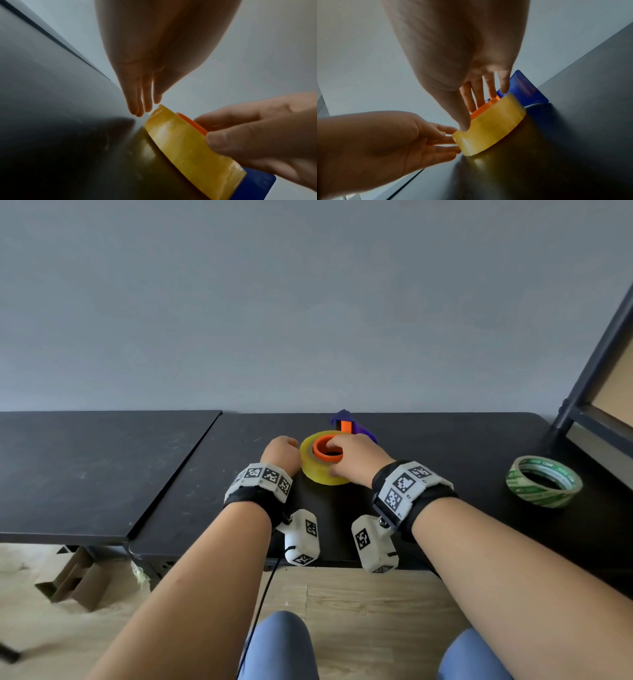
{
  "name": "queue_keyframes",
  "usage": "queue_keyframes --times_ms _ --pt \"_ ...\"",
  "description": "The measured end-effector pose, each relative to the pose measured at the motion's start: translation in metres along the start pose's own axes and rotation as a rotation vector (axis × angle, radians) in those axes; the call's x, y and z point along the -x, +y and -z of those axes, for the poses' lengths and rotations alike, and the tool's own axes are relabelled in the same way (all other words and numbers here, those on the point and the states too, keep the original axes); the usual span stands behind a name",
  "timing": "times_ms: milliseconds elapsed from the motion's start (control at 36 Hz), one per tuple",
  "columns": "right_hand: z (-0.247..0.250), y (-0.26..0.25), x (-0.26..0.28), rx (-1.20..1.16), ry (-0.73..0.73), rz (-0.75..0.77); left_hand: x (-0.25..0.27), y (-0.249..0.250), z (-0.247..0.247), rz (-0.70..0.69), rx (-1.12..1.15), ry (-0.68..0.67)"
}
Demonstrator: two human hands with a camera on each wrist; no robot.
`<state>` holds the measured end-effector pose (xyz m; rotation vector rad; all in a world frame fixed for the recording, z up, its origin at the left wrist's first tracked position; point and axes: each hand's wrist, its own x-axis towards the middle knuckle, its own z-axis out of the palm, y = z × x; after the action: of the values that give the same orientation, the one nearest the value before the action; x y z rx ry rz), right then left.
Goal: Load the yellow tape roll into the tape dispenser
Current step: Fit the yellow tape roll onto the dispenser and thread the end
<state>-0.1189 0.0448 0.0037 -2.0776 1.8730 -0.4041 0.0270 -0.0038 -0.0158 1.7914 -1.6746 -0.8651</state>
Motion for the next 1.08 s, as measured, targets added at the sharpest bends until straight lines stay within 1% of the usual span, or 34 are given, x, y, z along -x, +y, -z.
queue_keyframes --times_ms 83,167,250,333,417,500,555,583,639,694,750,805,944,1083 --pt "-0.006 -0.003 -0.001 0.085 -0.023 -0.032 -0.002 -0.005 0.0 -0.016 0.042 -0.065" --pt "-0.011 -0.003 -0.002 0.12 -0.018 -0.046 0.001 -0.008 0.0 -0.01 0.076 -0.076" --pt "-0.011 -0.001 -0.003 0.097 -0.016 -0.062 0.005 -0.009 0.001 0.027 0.121 -0.064" --pt "-0.011 0.004 -0.004 0.011 -0.013 -0.071 0.003 -0.012 -0.001 0.046 0.226 -0.056" --pt "-0.008 0.008 -0.003 -0.099 0.009 -0.078 0.007 -0.009 -0.002 0.025 0.328 -0.041" --pt "-0.002 0.012 -0.001 -0.202 0.031 -0.071 0.01 -0.003 -0.002 0.057 0.371 -0.059" --pt "0.002 0.015 0.0 -0.281 0.037 -0.054 0.012 0.004 -0.001 0.044 0.35 -0.125" --pt "0.005 0.016 0.002 -0.33 0.041 -0.051 0.013 0.006 -0.001 0.025 0.336 -0.125" --pt "0.009 0.019 0.005 -0.431 0.06 -0.056 0.018 0.015 0.002 0.05 0.45 -0.116" --pt "0.014 0.02 0.008 -0.521 0.089 -0.065 0.02 0.022 0.001 0.082 0.545 -0.158" --pt "0.018 0.022 0.012 -0.628 0.106 -0.073 0.022 0.03 -0.001 0.111 0.64 -0.17" --pt "0.02 0.024 0.015 -0.712 0.12 -0.071 0.024 0.038 -0.003 0.095 0.713 -0.162" --pt "0.027 0.028 0.021 -0.744 0.127 -0.088 0.023 0.048 -0.003 0.038 0.785 -0.163" --pt "0.034 0.032 0.021 -0.738 0.13 -0.107 0.02 0.055 -0.006 -0.004 0.741 -0.143"
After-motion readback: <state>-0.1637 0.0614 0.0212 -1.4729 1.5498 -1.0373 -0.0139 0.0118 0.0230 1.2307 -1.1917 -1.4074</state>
